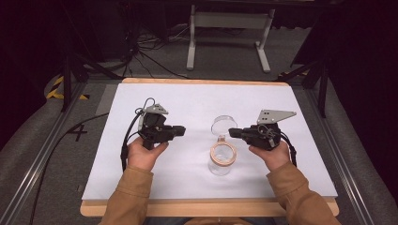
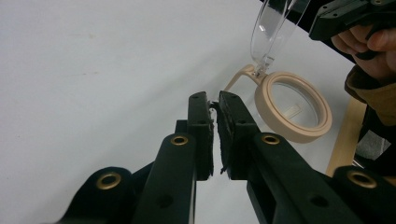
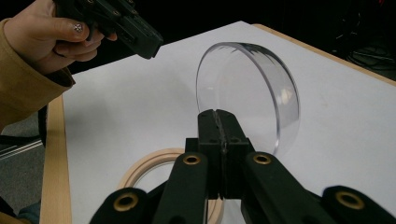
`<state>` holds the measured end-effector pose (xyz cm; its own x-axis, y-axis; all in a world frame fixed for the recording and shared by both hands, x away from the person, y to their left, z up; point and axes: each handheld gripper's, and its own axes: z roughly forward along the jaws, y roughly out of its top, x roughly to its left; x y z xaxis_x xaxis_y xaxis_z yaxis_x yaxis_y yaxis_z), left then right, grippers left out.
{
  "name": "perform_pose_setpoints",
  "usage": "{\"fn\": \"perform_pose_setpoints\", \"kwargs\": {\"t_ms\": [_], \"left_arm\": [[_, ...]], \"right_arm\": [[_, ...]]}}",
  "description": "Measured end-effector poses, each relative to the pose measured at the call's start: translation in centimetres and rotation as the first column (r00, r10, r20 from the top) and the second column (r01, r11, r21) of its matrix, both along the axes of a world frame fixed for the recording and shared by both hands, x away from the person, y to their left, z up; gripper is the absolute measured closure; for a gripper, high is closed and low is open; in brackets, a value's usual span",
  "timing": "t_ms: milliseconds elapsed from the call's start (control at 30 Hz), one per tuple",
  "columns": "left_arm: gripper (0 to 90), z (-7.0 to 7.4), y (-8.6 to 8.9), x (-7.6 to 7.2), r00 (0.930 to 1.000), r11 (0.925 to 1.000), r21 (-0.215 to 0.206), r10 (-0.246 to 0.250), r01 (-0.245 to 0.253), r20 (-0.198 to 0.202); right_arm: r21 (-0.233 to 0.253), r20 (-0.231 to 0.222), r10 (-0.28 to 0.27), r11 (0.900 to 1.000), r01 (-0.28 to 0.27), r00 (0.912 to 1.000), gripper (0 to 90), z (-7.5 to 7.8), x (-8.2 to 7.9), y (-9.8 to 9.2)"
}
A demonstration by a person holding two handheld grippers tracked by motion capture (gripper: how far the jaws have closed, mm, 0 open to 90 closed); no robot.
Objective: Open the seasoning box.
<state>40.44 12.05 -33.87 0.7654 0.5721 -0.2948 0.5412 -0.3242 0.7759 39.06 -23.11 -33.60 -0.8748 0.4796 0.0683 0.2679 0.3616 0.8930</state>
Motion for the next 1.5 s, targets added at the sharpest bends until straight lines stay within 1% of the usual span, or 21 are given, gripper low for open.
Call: {"fn": "perform_pose_setpoints", "kwargs": {"t_ms": [133, 200, 233, 300, 333, 367, 400, 467, 500, 533, 667, 800, 867, 1033, 1067, 1133, 1233, 1267, 1300, 1400, 1500], "left_arm": [[82.4, 0.1, -0.1, 0.0, 0.9999, 1.0000, 0.001, -0.006, 0.006, -0.009], [81.3, 0.1, -0.1, 0.0, 1.0000, 1.0000, 0.006, -0.007, 0.007, -0.003], [81.3, 0.3, -0.2, -0.1, 0.9999, 0.9998, 0.015, -0.013, 0.013, -0.001], [77.7, 0.5, -0.1, -0.2, 0.9994, 0.9992, 0.020, -0.035, 0.035, 0.001], [75.9, 0.6, -0.1, -0.2, 0.9990, 0.9986, 0.027, -0.045, 0.045, -0.005], [74.5, 0.6, -0.1, -0.3, 0.9986, 0.9978, 0.040, -0.053, 0.052, 0.005], [72.8, 0.6, -0.1, -0.3, 0.9986, 0.9978, 0.040, -0.053, 0.052, 0.005], [71.1, 0.7, 0.1, -0.3, 0.9974, 0.9956, 0.060, -0.071, 0.071, 0.004], [70.0, 0.7, 0.2, -0.3, 0.9977, 0.9957, 0.063, -0.068, 0.067, 0.000], [69.3, 0.7, 0.3, -0.3, 0.9974, 0.9950, 0.070, -0.071, 0.071, 0.007], [67.6, 0.8, 1.1, -0.4, 0.9987, 0.9953, 0.082, -0.051, 0.050, 0.002], [66.4, 0.8, 2.3, -0.2, 0.9998, 0.9963, 0.084, -0.017, 0.017, 0.004], [65.8, 0.7, 2.7, -0.2, 1.0000, 0.9966, 0.083, 0.005, -0.004, -0.005], [64.4, 0.2, 3.9, 0.4, 0.9986, 0.9945, 0.093, 0.050, -0.048, -0.018], [64.1, 0.2, 3.9, 0.4, 0.9986, 0.9945, 0.093, 0.050, -0.048, -0.018], [64.0, -0.1, 4.2, 0.7, 0.9977, 0.9925, 0.107, 0.063, -0.060, -0.024], [63.4, -1.1, 4.4, 1.3, 0.9950, 0.9880, 0.131, 0.088, -0.081, -0.049], [63.4, -1.3, 4.5, 1.5, 0.9951, 0.9864, 0.144, 0.087, -0.080, -0.047], [63.4, -1.6, 4.7, 1.7, 0.9944, 0.9856, 0.149, 0.089, -0.080, -0.057], [63.2, -2.2, 4.9, 2.1, 0.9924, 0.9836, 0.157, 0.101, -0.090, -0.070], [63.1, -2.8, 5.3, 2.5, 0.9909, 0.9819, 0.166, 0.106, -0.091, -0.083]], "right_arm": [[0.002, 0.008, 0.007, 1.000, -0.007, 0.9999, 89.7, 0.3, -0.2, -0.1], [0.003, 0.012, 0.009, 1.000, -0.009, 0.9999, 89.6, 0.3, -0.3, -0.1], [0.005, 0.010, 0.007, 1.000, -0.007, 0.9999, 89.6, 0.5, -0.4, -0.2], [0.007, 0.015, 0.003, 1.000, -0.003, 0.9999, 89.6, 0.7, -0.5, -0.7], [0.007, 0.017, -0.002, 1.000, 0.001, 0.9999, 89.6, 0.9, -0.5, -1.0], [0.007, 0.018, -0.007, 1.000, 0.007, 0.9998, 89.6, 1.0, -0.5, -1.2], [0.007, 0.018, -0.007, 1.000, 0.007, 0.9998, 89.6, 1.0, -0.5, -1.2], [0.013, 0.019, -0.024, 1.000, 0.023, 0.9995, 89.6, 1.3, -0.5, -2.1], [0.017, 0.018, -0.033, 0.999, 0.033, 0.9993, 89.6, 1.4, -0.4, -2.5], [0.020, 0.019, -0.041, 0.999, 0.041, 0.9990, 89.6, 1.5, -0.4, -2.8], [0.010, 0.016, -0.083, 0.996, 0.083, 0.9964, 89.5, 1.7, -0.1, -4.0], [0.002, -0.001, -0.139, 0.990, 0.139, 0.9903, 89.5, 1.6, 0.5, -5.6], [-0.007, -0.010, -0.165, 0.986, 0.165, 0.9862, 89.5, 1.5, 0.8, -6.3], [-0.044, -0.023, -0.245, 0.969, 0.244, 0.9693, 89.5, 1.0, 1.5, -8.0], [-0.044, -0.023, -0.245, 0.969, 0.244, 0.9693, 89.5, 1.0, 1.5, -8.0], [-0.053, -0.032, -0.272, 0.961, 0.270, 0.9617, 89.5, 0.8, 1.7, -8.8], [-0.064, -0.042, -0.326, 0.944, 0.323, 0.9443, 89.3, 0.5, 2.0, -9.8], [-0.067, -0.051, -0.338, 0.940, 0.334, 0.9399, 89.2, 0.4, 2.1, -10.3], [-0.069, -0.051, -0.347, 0.937, 0.343, 0.9365, 89.1, 0.3, 2.2, -10.5], [-0.097, -0.051, -0.384, 0.921, 0.378, 0.9220, 88.8, -0.2, 2.5, -11.4], [-0.103, -0.077, -0.404, 0.912, 0.396, 0.9114, 87.8, -0.9, 2.9, -12.0]]}}
